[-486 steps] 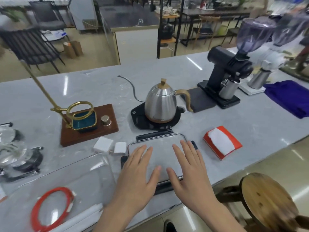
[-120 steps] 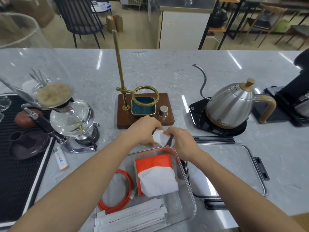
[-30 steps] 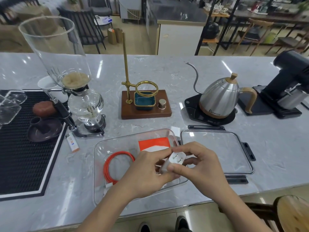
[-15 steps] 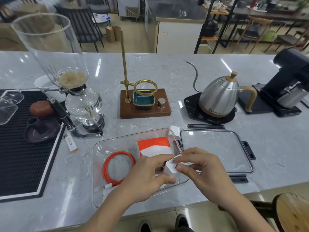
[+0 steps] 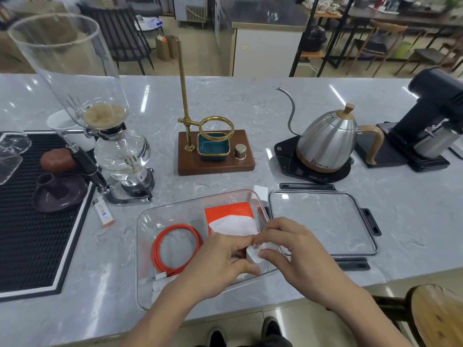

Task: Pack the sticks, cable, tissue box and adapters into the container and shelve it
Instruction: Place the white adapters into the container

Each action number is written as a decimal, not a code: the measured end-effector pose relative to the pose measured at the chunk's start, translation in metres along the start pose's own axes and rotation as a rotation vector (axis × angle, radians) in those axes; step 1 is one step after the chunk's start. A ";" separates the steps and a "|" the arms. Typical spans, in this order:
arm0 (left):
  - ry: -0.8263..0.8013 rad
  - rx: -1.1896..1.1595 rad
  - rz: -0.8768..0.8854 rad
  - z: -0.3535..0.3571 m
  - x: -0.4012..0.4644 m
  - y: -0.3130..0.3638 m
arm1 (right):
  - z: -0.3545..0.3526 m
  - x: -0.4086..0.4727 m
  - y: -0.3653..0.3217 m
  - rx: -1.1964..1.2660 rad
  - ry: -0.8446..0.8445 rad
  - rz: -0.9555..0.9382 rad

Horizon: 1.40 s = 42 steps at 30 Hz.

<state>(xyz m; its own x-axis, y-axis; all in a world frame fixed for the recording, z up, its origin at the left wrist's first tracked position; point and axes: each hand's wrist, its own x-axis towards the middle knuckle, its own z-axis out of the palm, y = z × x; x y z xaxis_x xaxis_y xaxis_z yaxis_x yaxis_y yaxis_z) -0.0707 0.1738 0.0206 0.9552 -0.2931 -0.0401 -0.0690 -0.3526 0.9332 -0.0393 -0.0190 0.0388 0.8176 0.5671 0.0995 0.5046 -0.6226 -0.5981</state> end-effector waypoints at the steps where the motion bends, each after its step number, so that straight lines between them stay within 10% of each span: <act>1: -0.002 0.012 0.003 0.000 0.001 -0.001 | 0.000 0.001 0.001 -0.038 -0.003 -0.011; 42: -0.108 0.030 -0.173 0.003 0.002 -0.022 | -0.005 0.008 0.006 -0.313 -0.280 0.001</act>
<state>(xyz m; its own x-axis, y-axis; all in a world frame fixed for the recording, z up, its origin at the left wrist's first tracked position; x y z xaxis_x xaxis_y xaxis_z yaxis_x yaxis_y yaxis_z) -0.0687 0.1781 -0.0009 0.9174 -0.3186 -0.2385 0.0834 -0.4321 0.8979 -0.0279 -0.0212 0.0403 0.7328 0.6644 -0.1470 0.5994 -0.7325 -0.3229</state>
